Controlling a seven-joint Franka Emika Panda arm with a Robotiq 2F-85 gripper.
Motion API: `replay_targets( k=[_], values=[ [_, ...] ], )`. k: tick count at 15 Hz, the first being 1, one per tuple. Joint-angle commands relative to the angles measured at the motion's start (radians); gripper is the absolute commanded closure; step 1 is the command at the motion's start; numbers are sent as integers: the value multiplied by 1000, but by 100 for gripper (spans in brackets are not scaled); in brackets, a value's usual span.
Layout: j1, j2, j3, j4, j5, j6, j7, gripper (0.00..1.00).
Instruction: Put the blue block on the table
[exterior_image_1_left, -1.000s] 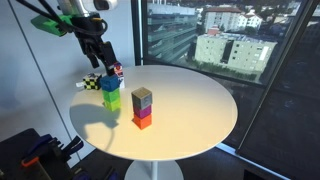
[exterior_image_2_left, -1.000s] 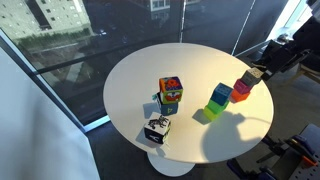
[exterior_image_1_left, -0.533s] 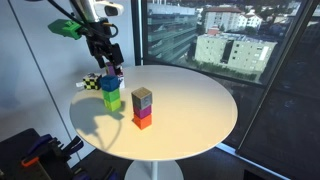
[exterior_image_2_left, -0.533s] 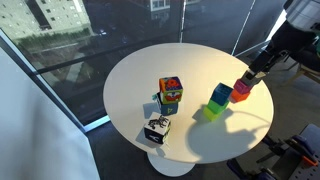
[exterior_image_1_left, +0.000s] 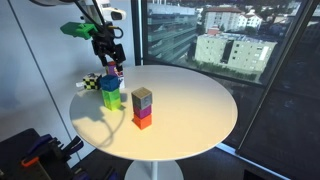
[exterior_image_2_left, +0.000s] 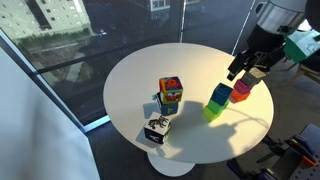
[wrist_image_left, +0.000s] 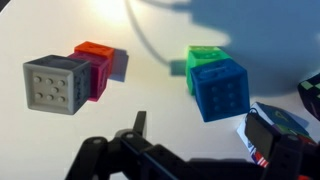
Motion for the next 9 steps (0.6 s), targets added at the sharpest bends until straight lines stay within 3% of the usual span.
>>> replay_targets(
  k=[1,9],
  values=[
    [18,61,17,68,24,-44,27,0],
    [48,109,53,106,-4,-143,68,0]
  ],
)
